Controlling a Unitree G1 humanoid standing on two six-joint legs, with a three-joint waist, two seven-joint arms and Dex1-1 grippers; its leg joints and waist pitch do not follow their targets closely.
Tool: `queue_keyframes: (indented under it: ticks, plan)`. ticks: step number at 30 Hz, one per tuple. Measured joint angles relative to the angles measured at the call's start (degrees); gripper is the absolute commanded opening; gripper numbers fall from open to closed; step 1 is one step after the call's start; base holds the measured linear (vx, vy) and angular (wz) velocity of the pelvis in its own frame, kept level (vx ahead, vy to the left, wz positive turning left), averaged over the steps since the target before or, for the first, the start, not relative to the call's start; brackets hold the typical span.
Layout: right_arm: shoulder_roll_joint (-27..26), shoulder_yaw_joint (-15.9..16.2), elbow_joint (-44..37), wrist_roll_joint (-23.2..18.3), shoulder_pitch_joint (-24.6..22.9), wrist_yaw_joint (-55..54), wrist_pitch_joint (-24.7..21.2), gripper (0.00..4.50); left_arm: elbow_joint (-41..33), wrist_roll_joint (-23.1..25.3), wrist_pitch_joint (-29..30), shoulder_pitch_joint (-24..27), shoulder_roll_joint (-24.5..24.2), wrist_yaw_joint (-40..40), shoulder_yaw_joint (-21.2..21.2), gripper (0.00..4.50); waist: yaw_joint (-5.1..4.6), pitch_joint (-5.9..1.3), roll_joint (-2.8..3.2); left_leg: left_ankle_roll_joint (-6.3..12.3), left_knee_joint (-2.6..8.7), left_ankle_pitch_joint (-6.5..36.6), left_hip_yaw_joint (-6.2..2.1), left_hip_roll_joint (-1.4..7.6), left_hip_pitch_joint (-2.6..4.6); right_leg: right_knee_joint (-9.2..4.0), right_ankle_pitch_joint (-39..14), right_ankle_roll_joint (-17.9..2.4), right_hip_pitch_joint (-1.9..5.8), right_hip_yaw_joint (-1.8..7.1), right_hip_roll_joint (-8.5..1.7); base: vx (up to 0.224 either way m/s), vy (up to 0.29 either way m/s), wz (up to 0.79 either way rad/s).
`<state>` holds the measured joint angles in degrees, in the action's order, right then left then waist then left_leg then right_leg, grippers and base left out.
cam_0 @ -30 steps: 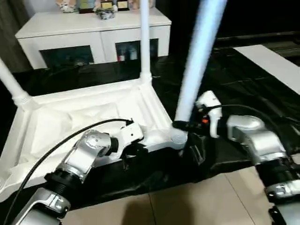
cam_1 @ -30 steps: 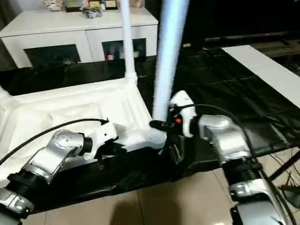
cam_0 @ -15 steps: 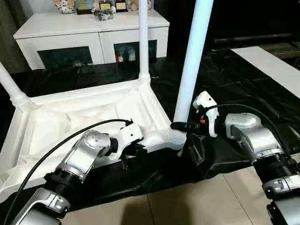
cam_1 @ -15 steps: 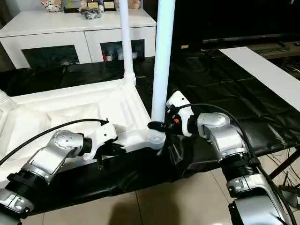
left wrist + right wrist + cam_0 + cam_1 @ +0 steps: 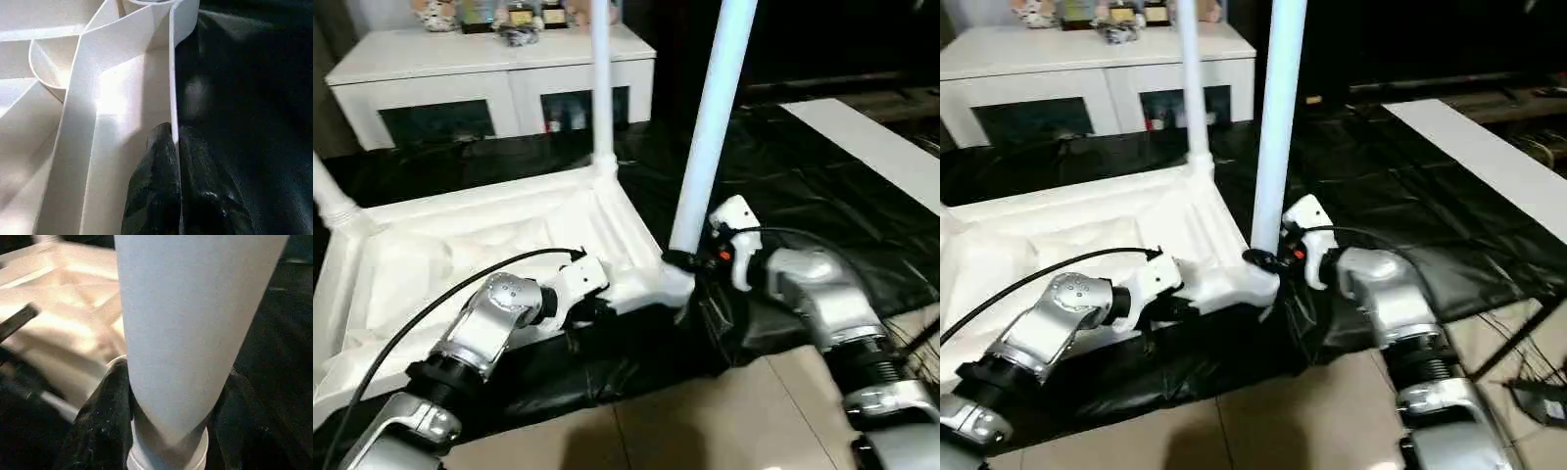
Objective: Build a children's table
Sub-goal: Rotate leg to tighten
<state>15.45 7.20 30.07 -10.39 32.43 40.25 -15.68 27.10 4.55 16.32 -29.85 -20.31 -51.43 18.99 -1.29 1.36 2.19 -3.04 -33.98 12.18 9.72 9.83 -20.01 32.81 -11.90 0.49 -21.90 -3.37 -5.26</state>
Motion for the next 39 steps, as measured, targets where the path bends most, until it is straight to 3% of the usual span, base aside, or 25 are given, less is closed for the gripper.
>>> queue_keyframes:
  ticks: [2, 5, 9, 11, 13, 14, 15, 16, 17, 18, 19, 20, 21, 24, 29, 39]
  plan:
    - [-4.3, -2.5, 3.3, 0.4, 1.5, -9.6, -0.1, 1.83, 0.8, 0.8, 4.6, -1.1, 3.9, 5.2, -1.0, 0.00, -0.38, 0.06, 0.04, 0.00, 0.00, 0.0, -0.13, -0.01, 0.04, -0.36, 0.0, 0.0, 0.01, -0.28, -0.06, 0.000, 0.000, 0.00]
    - [-6.4, -3.5, 6.0, 1.5, 3.3, -16.8, -0.1, 1.83, 0.9, 1.3, 9.3, -2.1, 7.9, 9.8, -1.2, 0.00, -0.64, 0.13, 0.22, 0.01, 0.20, 0.0, -0.59, -0.09, 0.03, -1.47, -0.2, 0.1, 0.26, -0.77, -0.07, 0.000, 0.000, 0.00]
    - [-9.1, -5.1, 10.1, 2.0, 5.9, -23.9, -0.1, 1.83, 0.9, 2.1, 13.4, -2.5, 12.3, 15.5, -2.0, 0.00, -1.43, 0.32, 0.52, 0.03, 0.87, 0.0, -1.14, -0.48, 0.25, -2.76, -0.6, 0.1, 0.92, -1.32, -0.15, 0.000, 0.000, 0.00]
    - [-9.9, -5.6, 11.8, 2.2, 7.1, -26.4, -0.1, 1.83, 0.8, 2.1, 15.4, -2.7, 14.3, 17.3, -2.2, 0.00, -1.58, 0.43, 0.61, 0.03, 1.28, 0.0, -1.20, -0.47, 0.42, -3.24, -0.9, 0.1, 1.30, -2.16, -0.47, 0.000, 0.000, 0.00]
    - [-10.5, -5.8, 13.4, 2.5, 8.2, -27.8, -0.1, 1.83, 0.7, 2.1, 16.7, -2.7, 15.1, 18.2, -2.2, 0.00, -1.60, 0.58, 0.68, 0.03, 1.85, 0.0, -1.11, -0.50, 0.77, -3.39, -0.9, 0.0, 1.69, -2.44, -0.62, 0.000, 0.000, 0.00]
    - [-11.0, -6.2, 14.2, 2.6, 8.7, -28.5, -0.1, 1.83, 0.5, 2.1, 17.2, -2.7, 15.1, 18.3, -2.2, 0.00, -1.25, 0.76, 0.48, 0.03, 2.64, 0.0, -0.68, -0.49, 0.97, -2.46, -1.9, -0.3, 2.11, -2.38, -0.75, -0.059, -0.058, 0.13]
    - [-11.2, -6.6, 14.8, 2.6, 9.1, -28.8, -0.1, 1.83, 0.3, 2.1, 17.4, -2.7, 15.1, 18.4, -2.1, 0.00, -1.11, 0.91, 0.20, 0.03, 3.06, 0.0, -0.32, -0.43, 1.24, -1.25, -3.2, -0.4, 1.95, -2.35, -0.74, -0.059, -0.058, 0.13]
    - [-11.2, -6.8, 15.1, 2.6, 9.1, -28.8, -0.1, 1.83, 0.3, 2.3, 17.5, -2.7, 15.3, 18.8, -1.8, 0.00, -0.18, 0.90, -0.83, 0.02, 3.78, 0.0, 1.20, -0.27, 1.97, 1.15, -5.0, -1.1, 1.38, -1.43, -0.80, -0.035, -0.116, 0.18]
    - [-11.3, -6.9, 15.3, 2.6, 9.4, -29.0, -0.1, 1.83, 0.1, 2.6, 17.6, -2.7, 15.2, 19.0, -1.7, 0.00, 0.39, 0.79, -1.78, -0.02, 3.86, 0.1, 1.97, -0.30, 2.51, 1.82, -5.5, -0.7, 0.55, -0.27, -0.90, 0.099, -0.130, 0.11]
    - [-11.3, -6.8, 15.5, 2.7, 9.8, -29.1, -0.1, 1.83, -0.4, 2.7, 17.8, -2.7, 15.2, 19.1, -1.7, 0.00, 1.08, 0.92, -2.08, -0.26, 0.89, 2.6, 1.23, -0.11, 2.79, 1.69, -5.1, 0.0, 0.01, -0.54, -0.85, 0.099, -0.130, 0.11]
    - [-11.6, -6.8, 15.7, 2.7, 10.5, -29.2, -0.1, 1.83, -1.3, 2.7, 18.2, -2.4, 15.1, 19.0, -1.7, 0.00, 1.96, 1.08, -1.05, 0.89, -0.80, 4.1, -0.84, 0.03, 2.90, 1.64, -5.1, 0.0, 0.07, -1.69, -0.91, 0.179, -0.030, -0.45]
    - [-11.8, -6.8, 15.6, 2.8, 11.0, -29.2, 0.3, 1.83, -2.3, 2.6, 18.7, -2.4, 15.1, 18.9, -1.7, 0.00, 2.03, 0.96, 0.59, -0.91, -0.42, 3.1, -3.17, -0.13, 2.90, 1.04, -5.0, 0.1, -0.11, -3.58, -0.88, 0.083, 0.056, -0.48]
    - [-11.8, -6.9, 15.7, 2.9, 11.1, -29.2, 0.3, 1.83, -2.5, 2.6, 18.7, -2.4, 15.0, 18.9, -1.7, 0.00, 1.79, 0.86, 0.67, -1.52, 0.18, 2.8, -3.07, -0.11, 2.87, 0.73, -4.8, -0.2, -0.19, -3.53, -0.80, 0.083, 0.056, -0.48]
    - [-12.0, -7.4, 16.7, 2.8, 11.2, -29.7, 0.3, 1.83, -2.5, 2.7, 18.7, -2.4, 14.5, 18.9, -1.6, 0.00, 1.36, 0.93, -0.37, -1.70, 0.39, 2.7, -2.46, 0.10, 3.03, 0.22, -2.4, -1.7, 0.04, -2.27, -0.02, -0.019, -0.036, 0.14]
    - [-12.1, -7.4, 18.0, 3.3, 12.2, -29.7, 0.8, 1.83, -2.5, 2.6, 18.5, -2.4, 14.1, 18.7, -1.6, 0.00, 0.04, 1.00, 0.13, -1.70, 0.66, 2.7, -2.50, 0.02, 2.93, -0.65, -2.4, -1.7, 0.22, -2.33, -0.02, 0.000, 0.000, 0.00]
    - [-11.6, -6.7, 20.1, 4.5, 13.6, -26.9, 3.0, 1.83, -2.6, 2.1, 16.2, -2.4, 12.1, 17.2, -1.3, 0.00, -0.04, 1.34, 0.21, -1.69, 0.93, 2.7, -2.45, 0.01, 2.83, -0.75, -2.4, -1.7, 0.04, -2.32, -0.01, 0.000, 0.000, 0.00]
